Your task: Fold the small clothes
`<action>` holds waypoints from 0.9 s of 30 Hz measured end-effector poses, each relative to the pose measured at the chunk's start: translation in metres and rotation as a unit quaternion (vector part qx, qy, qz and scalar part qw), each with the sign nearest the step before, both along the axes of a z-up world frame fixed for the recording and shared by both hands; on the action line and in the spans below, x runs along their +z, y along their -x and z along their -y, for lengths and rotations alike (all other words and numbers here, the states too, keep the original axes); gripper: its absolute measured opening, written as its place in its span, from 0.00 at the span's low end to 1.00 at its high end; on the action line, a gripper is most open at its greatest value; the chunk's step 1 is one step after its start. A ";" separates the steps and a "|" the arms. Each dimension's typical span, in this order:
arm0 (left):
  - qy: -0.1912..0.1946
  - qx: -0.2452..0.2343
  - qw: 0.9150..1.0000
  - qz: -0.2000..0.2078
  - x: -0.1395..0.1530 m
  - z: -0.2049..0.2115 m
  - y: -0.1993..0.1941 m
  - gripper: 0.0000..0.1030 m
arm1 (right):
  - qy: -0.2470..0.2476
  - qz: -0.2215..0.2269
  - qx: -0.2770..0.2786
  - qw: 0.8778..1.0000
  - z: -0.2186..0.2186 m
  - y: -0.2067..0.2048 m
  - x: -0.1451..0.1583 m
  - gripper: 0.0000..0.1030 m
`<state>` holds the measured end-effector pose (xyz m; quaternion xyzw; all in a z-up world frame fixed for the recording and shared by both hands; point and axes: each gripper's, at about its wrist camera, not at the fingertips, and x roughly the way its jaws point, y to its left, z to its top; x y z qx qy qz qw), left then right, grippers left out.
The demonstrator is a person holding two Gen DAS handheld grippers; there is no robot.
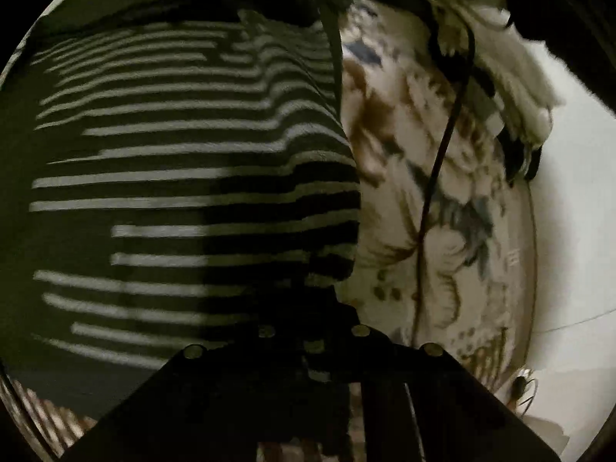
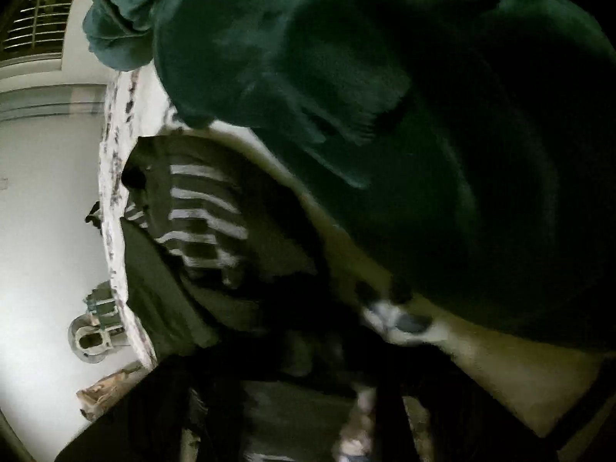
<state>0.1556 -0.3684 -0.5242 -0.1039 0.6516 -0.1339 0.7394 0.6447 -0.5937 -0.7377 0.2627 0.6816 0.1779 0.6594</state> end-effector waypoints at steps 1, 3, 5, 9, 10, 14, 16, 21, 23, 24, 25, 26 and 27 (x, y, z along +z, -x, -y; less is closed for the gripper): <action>0.006 0.013 1.000 0.002 0.008 -0.010 0.002 0.06 | 0.004 0.007 0.006 1.000 -0.002 -0.001 0.007 0.07; 0.014 0.040 0.999 0.011 0.024 -0.028 0.003 0.06 | 0.013 0.013 0.017 1.000 -0.008 -0.001 0.024 0.07; 0.018 0.066 0.997 0.024 0.040 -0.046 0.005 0.06 | 0.028 0.024 0.034 0.999 -0.018 -0.001 0.046 0.07; 0.029 0.121 0.991 0.052 0.068 -0.094 0.008 0.05 | 0.046 0.051 0.069 0.995 -0.050 -0.002 0.094 0.07; 0.032 0.131 0.989 0.057 0.070 -0.102 0.009 0.05 | 0.052 0.059 0.076 0.994 -0.063 -0.004 0.107 0.07; 0.043 0.182 0.980 0.066 0.078 -0.156 0.017 0.05 | 0.065 0.076 0.093 0.991 -0.115 -0.011 0.149 0.07; 0.054 0.206 0.975 0.060 0.073 -0.180 0.023 0.05 | 0.072 0.080 0.099 0.989 -0.145 -0.017 0.165 0.07; 0.089 0.267 0.958 0.050 0.055 -0.251 0.040 0.05 | 0.098 0.091 0.124 0.983 -0.264 -0.042 0.188 0.07; 0.098 0.284 0.953 0.048 0.049 -0.276 0.045 0.05 | 0.109 0.090 0.136 0.981 -0.315 -0.053 0.186 0.07; 0.105 0.297 0.948 0.047 0.043 -0.292 0.047 0.05 | 0.118 0.090 0.142 0.979 -0.344 -0.059 0.181 0.07; 0.108 0.305 0.945 0.046 0.040 -0.302 0.048 0.05 | 0.125 0.090 0.148 0.977 -0.363 -0.064 0.178 0.07; 0.109 0.314 0.942 0.047 0.036 -0.315 0.049 0.05 | 0.139 0.092 0.157 0.973 -0.391 -0.069 0.171 0.06; 0.109 0.322 0.939 0.047 0.032 -0.328 0.049 0.05 | 0.152 0.090 0.162 0.971 -0.420 -0.074 0.161 0.07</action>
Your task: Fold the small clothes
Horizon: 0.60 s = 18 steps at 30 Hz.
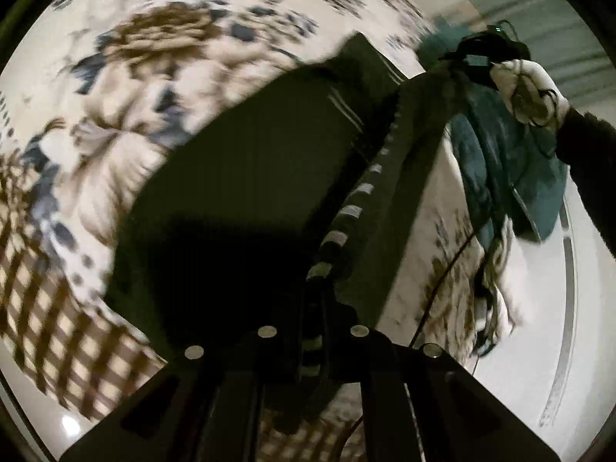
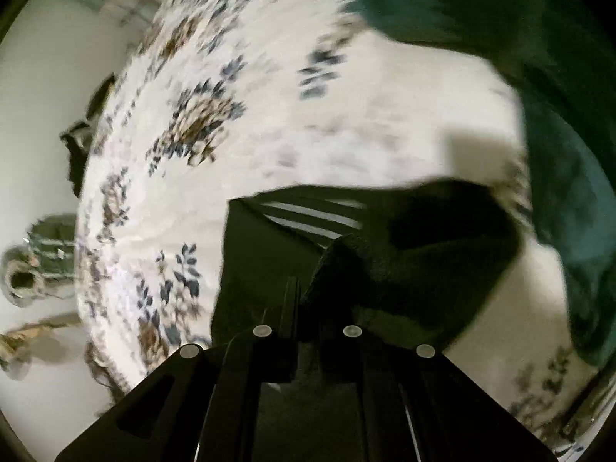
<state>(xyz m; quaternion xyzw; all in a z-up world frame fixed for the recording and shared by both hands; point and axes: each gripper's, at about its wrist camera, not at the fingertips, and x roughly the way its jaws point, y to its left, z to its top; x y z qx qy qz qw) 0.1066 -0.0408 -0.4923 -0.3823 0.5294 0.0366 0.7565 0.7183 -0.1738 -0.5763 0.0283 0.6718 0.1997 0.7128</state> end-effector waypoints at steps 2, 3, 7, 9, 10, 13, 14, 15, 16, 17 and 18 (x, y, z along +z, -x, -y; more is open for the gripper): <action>0.005 0.020 1.000 -0.002 -0.008 -0.023 0.002 0.05 | 0.025 0.000 0.011 1.000 -0.048 -0.007 -0.018 0.06; 0.007 0.030 1.000 -0.004 -0.013 -0.035 0.003 0.05 | 0.035 0.001 0.011 0.999 -0.067 -0.009 -0.026 0.06; 0.021 0.051 0.998 -0.016 -0.036 -0.071 0.003 0.05 | 0.071 0.004 0.017 0.997 -0.124 -0.014 -0.062 0.06; 0.033 0.050 0.998 -0.035 -0.053 -0.085 0.002 0.07 | 0.092 -0.019 0.019 0.995 -0.140 -0.015 -0.082 0.07; 0.044 0.046 0.997 -0.045 -0.060 -0.090 0.002 0.10 | 0.094 -0.031 0.017 0.995 -0.144 -0.016 -0.090 0.09; 0.063 0.043 0.995 -0.068 -0.067 -0.111 0.014 0.22 | 0.047 -0.057 0.008 0.997 -0.140 -0.004 -0.091 0.39; 0.072 0.050 0.994 -0.061 -0.066 -0.122 0.022 0.38 | 0.019 -0.061 0.014 0.998 -0.134 0.009 -0.083 0.53; 0.077 0.055 0.994 -0.061 -0.064 -0.129 0.028 0.60 | 0.010 -0.055 0.022 0.998 -0.130 0.022 -0.075 0.57; 0.079 0.064 0.993 -0.061 -0.063 -0.137 0.033 0.63 | 0.002 -0.048 0.031 0.998 -0.123 0.036 -0.068 0.57; 0.091 0.072 0.992 -0.052 -0.062 -0.144 0.036 0.63 | -0.011 -0.040 0.045 0.998 -0.111 0.061 -0.058 0.57; 0.103 0.072 0.991 -0.049 -0.062 -0.146 0.032 0.63 | -0.019 -0.038 0.052 0.998 -0.102 0.079 -0.052 0.57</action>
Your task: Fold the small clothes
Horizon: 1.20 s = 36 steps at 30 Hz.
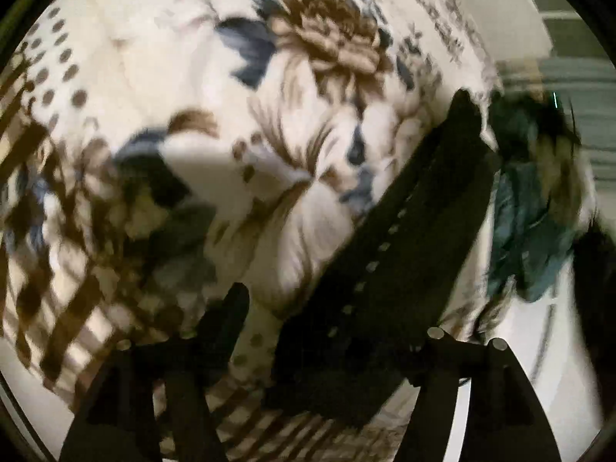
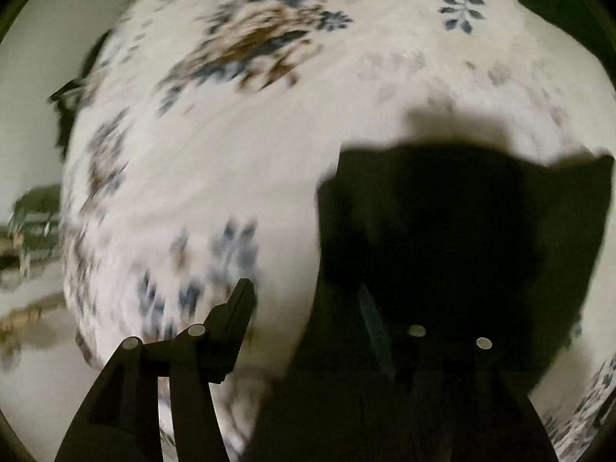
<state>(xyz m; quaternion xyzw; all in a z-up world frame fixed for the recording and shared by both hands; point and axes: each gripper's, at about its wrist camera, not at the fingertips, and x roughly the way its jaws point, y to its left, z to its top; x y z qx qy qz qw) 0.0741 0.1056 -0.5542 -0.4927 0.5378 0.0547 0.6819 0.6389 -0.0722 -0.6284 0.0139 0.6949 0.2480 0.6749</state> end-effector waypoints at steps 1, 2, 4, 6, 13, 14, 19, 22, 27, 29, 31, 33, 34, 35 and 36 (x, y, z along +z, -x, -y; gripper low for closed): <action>0.006 -0.006 1.000 0.002 0.000 0.000 -0.006 0.63 | -0.007 0.000 0.000 1.000 0.016 0.026 0.004 0.57; 0.012 -0.023 1.000 0.009 0.000 0.004 -0.017 0.63 | -0.007 -0.003 -0.002 1.000 0.028 0.046 0.005 0.57; 0.003 -0.070 0.997 0.020 0.000 0.018 -0.039 0.63 | 0.002 -0.019 -0.029 0.999 0.068 0.102 -0.001 0.57; -0.020 -0.139 0.990 0.017 -0.003 0.042 -0.064 0.63 | 0.013 -0.040 -0.057 0.997 0.101 0.145 -0.013 0.57; -0.119 -0.175 0.976 -0.049 -0.021 0.031 -0.083 0.60 | 0.064 -0.096 -0.173 0.978 0.210 0.274 -0.072 0.57; -0.102 -0.153 0.982 -0.045 -0.019 0.019 -0.079 0.60 | 0.060 -0.100 -0.182 0.976 0.217 0.284 -0.075 0.57; -0.067 -0.159 0.985 -0.018 -0.002 0.018 -0.074 0.63 | 0.016 -0.130 -0.211 0.969 0.243 0.345 -0.092 0.57; -0.045 -0.187 0.981 -0.026 -0.009 0.044 -0.082 0.63 | -0.029 -0.159 -0.209 0.964 0.240 0.382 -0.107 0.57; -0.113 -0.213 0.965 -0.102 -0.026 0.055 -0.082 0.63 | -0.040 -0.194 -0.181 0.963 0.216 0.429 -0.132 0.57; -0.113 -0.193 0.973 -0.064 0.001 0.046 -0.091 0.63 | -0.049 -0.186 -0.174 0.966 0.216 0.431 -0.126 0.57; -0.113 -0.183 0.976 -0.028 0.023 0.038 -0.114 0.63 | -0.078 -0.164 -0.182 0.967 0.222 0.422 -0.115 0.57; -0.107 -0.187 0.977 0.004 0.035 0.032 -0.151 0.63 | -0.094 -0.130 -0.201 0.966 0.231 0.397 -0.105 0.57; -0.105 -0.187 0.976 0.022 0.039 0.030 -0.183 0.63 | -0.093 -0.119 -0.212 0.966 0.236 0.383 -0.101 0.57; -0.102 -0.186 0.977 0.036 0.040 0.029 -0.210 0.63 | -0.095 -0.106 -0.229 0.963 0.242 0.365 -0.099 0.57; -0.102 -0.188 0.975 0.052 0.040 0.029 -0.239 0.63 | -0.099 -0.094 -0.242 0.961 0.246 0.350 -0.097 0.57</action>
